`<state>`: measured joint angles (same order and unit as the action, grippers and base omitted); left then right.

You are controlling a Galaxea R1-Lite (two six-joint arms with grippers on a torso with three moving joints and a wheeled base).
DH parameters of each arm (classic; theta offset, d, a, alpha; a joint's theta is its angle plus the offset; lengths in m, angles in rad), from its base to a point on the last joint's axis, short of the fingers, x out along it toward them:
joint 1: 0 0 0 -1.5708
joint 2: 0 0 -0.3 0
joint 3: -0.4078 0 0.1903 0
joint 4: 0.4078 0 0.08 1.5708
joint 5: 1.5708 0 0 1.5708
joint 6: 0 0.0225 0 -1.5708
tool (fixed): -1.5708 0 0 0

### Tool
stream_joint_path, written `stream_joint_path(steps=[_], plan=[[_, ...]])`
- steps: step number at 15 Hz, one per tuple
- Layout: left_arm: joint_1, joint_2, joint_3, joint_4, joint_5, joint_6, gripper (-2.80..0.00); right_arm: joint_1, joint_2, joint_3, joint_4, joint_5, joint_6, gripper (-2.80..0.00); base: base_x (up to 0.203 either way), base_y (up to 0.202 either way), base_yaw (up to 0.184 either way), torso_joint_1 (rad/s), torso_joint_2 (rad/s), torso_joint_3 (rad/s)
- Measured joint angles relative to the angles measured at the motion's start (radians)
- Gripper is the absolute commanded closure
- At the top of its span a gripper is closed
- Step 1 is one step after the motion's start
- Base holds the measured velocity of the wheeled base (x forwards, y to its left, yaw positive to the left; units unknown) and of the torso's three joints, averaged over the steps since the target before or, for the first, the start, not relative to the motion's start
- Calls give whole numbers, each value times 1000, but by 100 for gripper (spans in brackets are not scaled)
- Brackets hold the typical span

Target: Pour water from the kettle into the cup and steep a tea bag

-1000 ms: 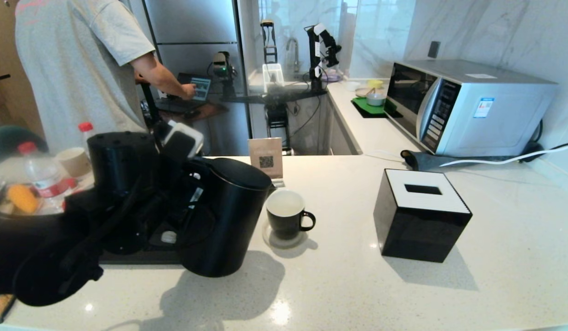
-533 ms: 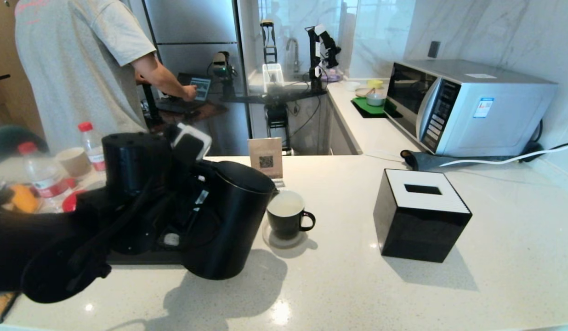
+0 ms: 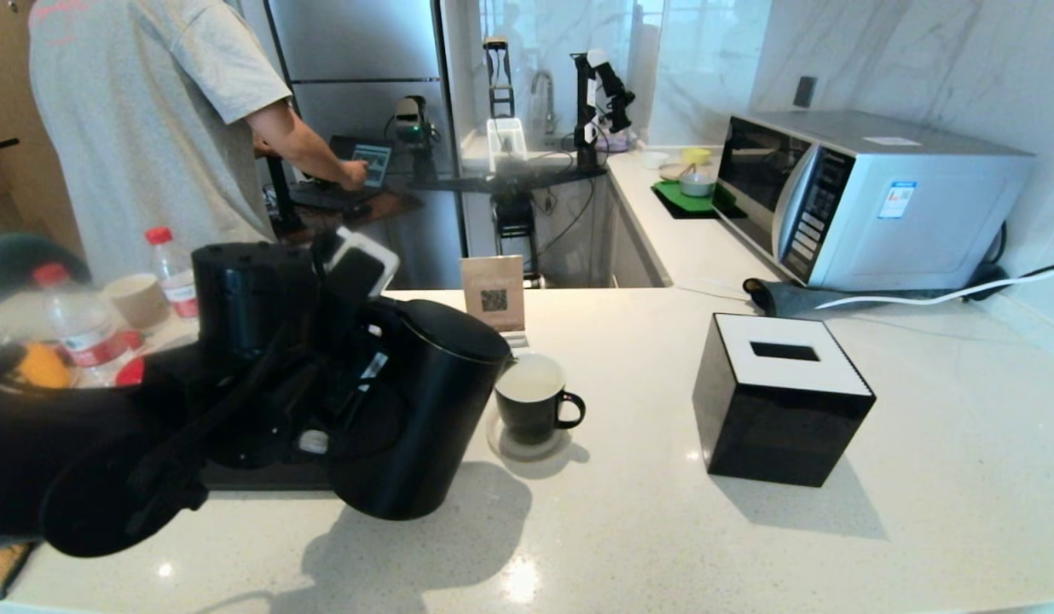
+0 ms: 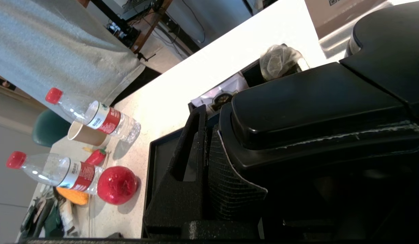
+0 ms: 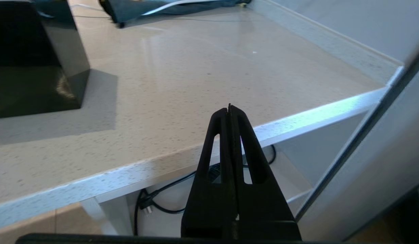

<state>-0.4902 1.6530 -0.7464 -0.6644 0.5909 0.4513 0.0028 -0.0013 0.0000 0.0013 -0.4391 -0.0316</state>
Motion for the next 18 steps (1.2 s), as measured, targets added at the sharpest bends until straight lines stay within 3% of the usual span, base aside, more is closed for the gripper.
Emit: stream_joint_path(steps=[2, 4, 6, 18], plan=[[0, 0, -6, 25, 16, 2, 0, 0, 0, 0, 0, 118, 0, 0, 0, 0, 0, 0, 0, 0], [0, 0, -11, 29, 19, 2, 0, 0, 0, 0, 0, 349, 0, 0, 0, 0, 0, 0, 0, 0], [1, 1, -13, 33, 20, 2, 0, 0, 0, 0, 0, 449, 0, 0, 0, 0, 0, 0, 0, 0], [0, -1, -14, 34, 21, 2, 0, 0, 0, 0, 0, 454, 0, 0, 0, 0, 0, 0, 0, 0]])
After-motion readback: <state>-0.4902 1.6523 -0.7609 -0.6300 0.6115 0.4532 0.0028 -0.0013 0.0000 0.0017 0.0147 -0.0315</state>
